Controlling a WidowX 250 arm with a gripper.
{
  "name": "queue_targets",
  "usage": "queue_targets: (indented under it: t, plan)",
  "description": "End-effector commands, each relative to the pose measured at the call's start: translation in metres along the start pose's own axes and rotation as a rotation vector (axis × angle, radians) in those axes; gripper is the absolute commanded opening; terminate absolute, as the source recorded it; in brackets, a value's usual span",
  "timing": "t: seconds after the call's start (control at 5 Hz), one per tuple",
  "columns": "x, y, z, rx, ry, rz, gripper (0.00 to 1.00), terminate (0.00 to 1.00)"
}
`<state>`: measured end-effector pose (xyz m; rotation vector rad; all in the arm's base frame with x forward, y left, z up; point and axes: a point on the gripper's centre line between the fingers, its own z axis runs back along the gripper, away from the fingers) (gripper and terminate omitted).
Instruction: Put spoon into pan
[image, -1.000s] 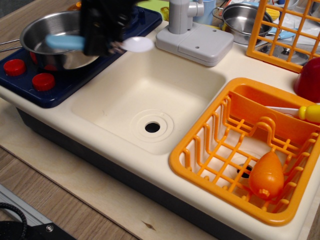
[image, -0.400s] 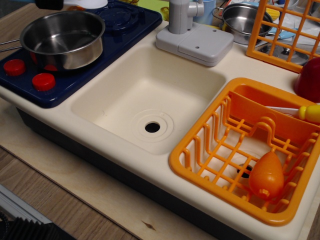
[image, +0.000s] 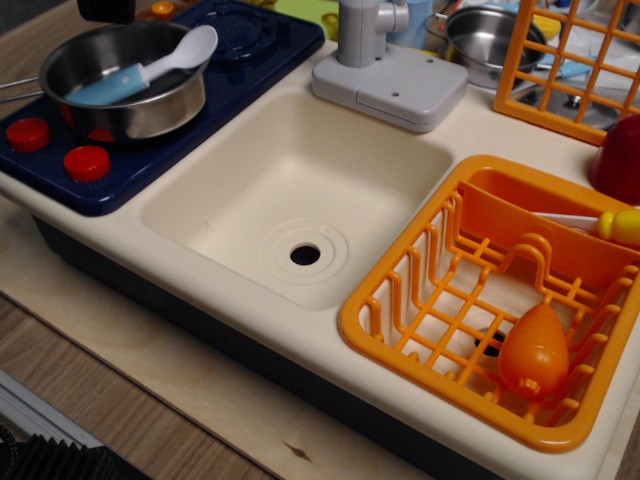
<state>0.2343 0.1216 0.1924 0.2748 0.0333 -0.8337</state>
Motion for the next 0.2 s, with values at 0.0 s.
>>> queue_targets:
  t: [0.0]
  plan:
    - [-0.0032, 0.0037, 0.0047, 0.021, -0.005, 0.0, 1.0, 1.0]
